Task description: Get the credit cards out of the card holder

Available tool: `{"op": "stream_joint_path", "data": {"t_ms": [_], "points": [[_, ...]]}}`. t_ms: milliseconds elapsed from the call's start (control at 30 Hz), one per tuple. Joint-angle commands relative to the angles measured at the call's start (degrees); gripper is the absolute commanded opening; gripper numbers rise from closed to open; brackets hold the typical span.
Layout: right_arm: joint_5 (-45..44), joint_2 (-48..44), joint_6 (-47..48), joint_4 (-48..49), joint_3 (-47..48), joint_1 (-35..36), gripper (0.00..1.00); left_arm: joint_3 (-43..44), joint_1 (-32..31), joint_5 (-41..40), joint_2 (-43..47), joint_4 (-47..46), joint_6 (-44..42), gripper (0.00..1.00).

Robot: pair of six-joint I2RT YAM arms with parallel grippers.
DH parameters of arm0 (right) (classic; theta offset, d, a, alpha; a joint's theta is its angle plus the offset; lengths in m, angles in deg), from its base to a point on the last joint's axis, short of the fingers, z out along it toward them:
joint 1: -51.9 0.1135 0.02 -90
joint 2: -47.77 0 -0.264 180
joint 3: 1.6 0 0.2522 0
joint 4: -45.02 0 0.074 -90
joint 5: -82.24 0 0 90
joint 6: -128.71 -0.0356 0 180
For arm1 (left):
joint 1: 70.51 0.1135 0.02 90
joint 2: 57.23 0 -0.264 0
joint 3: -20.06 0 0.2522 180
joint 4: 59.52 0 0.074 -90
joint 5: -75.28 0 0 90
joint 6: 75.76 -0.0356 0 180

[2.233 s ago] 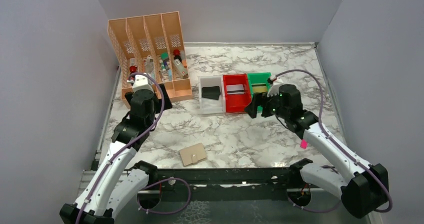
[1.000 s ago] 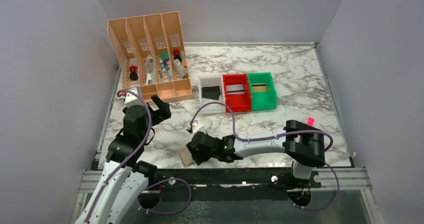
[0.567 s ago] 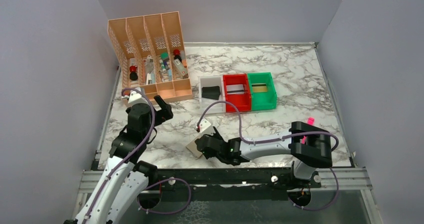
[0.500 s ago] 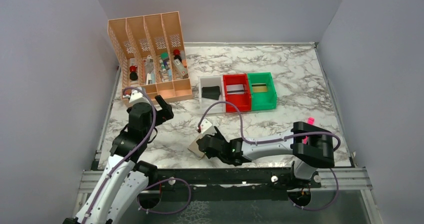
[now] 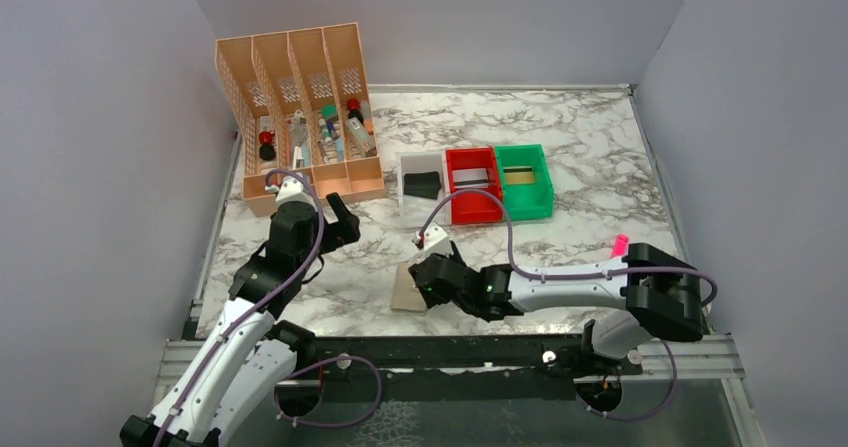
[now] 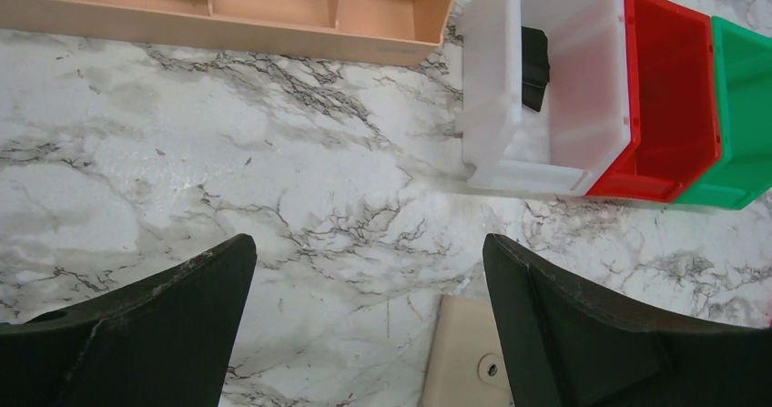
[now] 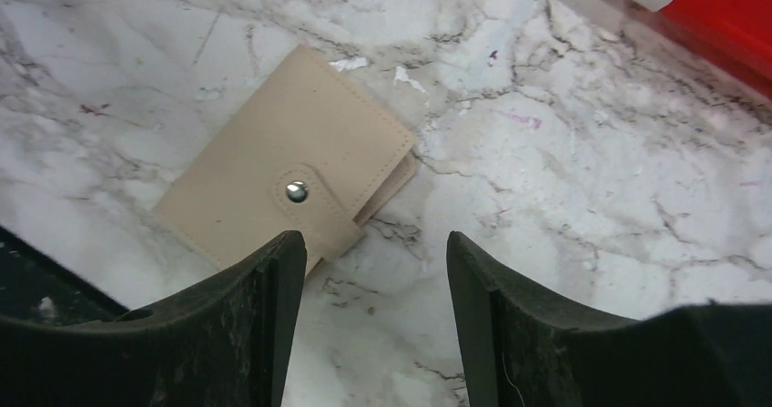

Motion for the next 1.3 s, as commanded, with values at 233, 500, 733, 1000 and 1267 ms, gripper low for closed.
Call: {"op": "stream_joint_path", "data": {"t_ms": [233, 500, 733, 1000, 1267], "points": [[8.62, 3.6, -22.62, -5.02, 5.06, 0.25, 0.64, -0.62, -1.94, 0.16, 0.76, -2.31, 0.99, 0.99], [0.68, 11.52, -22.45, -13.57, 11.17, 0.6, 0.62, -0.84, -2.89, 0.0, -0.3, -2.43, 1.3, 0.99], [-4.82, 10.25, -16.48, -12.88, 5.94, 0.54, 0.51, -0.99, -3.81, 4.11, -4.26, -3.86, -0.24, 0.98], [7.66, -0.48, -9.62, 5.09, -6.87, 0.46, 0.49, -3.98, -3.84, 17.45, -14.73, -10.03, -1.49, 0.92], [5.14, -6.02, -11.69, 1.09, -5.33, 0.37, 0.54, -11.0, -4.56, 27.18, -19.87, -23.91, 2.69, 0.77]]}}
